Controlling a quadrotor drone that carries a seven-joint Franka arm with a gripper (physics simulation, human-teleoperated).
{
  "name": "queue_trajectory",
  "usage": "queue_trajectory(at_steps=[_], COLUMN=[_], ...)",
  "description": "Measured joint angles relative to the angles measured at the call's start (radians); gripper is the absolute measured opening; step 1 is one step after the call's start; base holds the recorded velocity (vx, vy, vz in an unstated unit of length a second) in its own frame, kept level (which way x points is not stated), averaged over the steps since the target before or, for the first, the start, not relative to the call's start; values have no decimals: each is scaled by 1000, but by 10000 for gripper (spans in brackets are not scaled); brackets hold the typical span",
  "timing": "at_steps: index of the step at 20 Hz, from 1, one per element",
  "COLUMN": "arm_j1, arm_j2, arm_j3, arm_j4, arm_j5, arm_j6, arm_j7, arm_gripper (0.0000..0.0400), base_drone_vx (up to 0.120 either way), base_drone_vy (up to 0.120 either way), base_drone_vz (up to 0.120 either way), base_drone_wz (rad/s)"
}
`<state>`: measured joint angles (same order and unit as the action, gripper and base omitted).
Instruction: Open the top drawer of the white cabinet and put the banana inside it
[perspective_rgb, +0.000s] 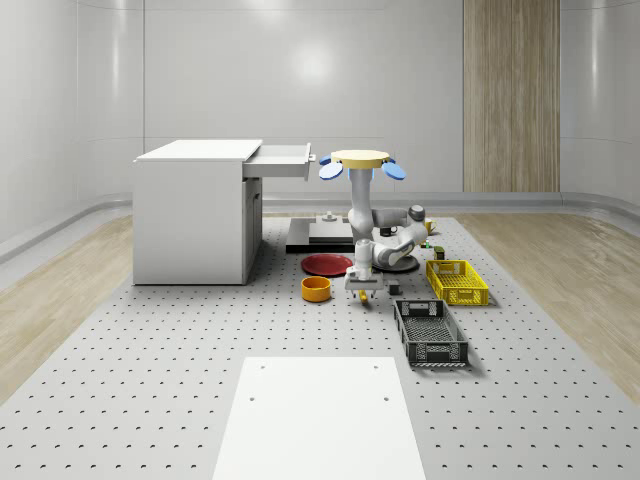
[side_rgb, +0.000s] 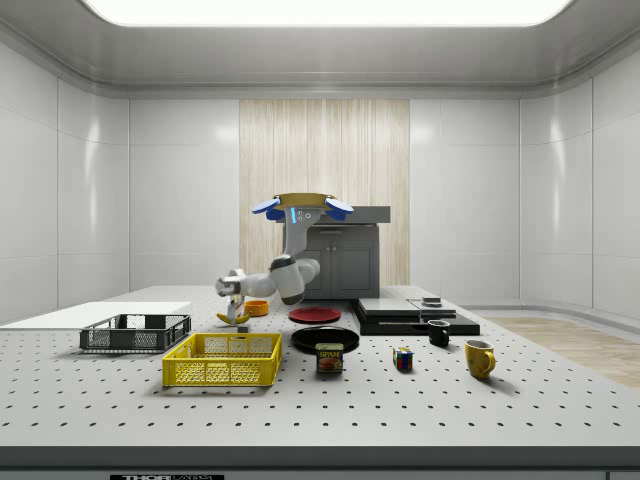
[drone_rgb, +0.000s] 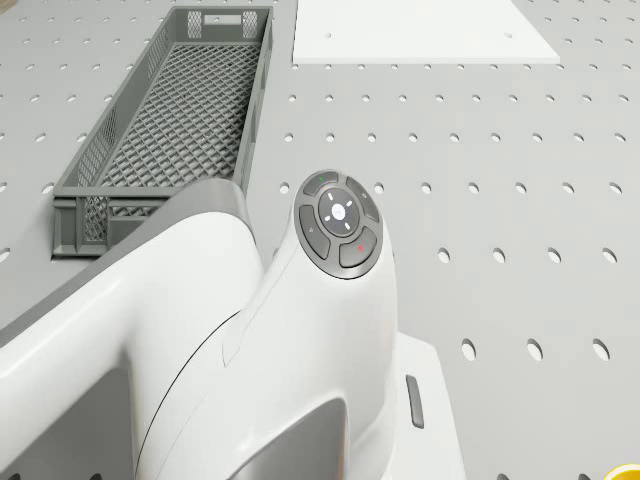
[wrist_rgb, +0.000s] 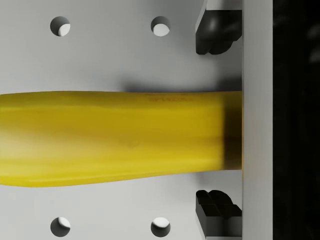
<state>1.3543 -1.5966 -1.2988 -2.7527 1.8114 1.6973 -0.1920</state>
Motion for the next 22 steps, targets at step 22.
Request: queue_trajectory(at_steps=[22], arm_j1=[-25], arm_j2=[6], arm_j3=[-127], arm_j4=[-27], arm_j5=[-121], arm_j6=[-52], arm_j7=[41], arm_gripper=[200], base_drone_vx=[0], base_drone_vy=[0], base_drone_vz=[31], base_drone_wz=[0])
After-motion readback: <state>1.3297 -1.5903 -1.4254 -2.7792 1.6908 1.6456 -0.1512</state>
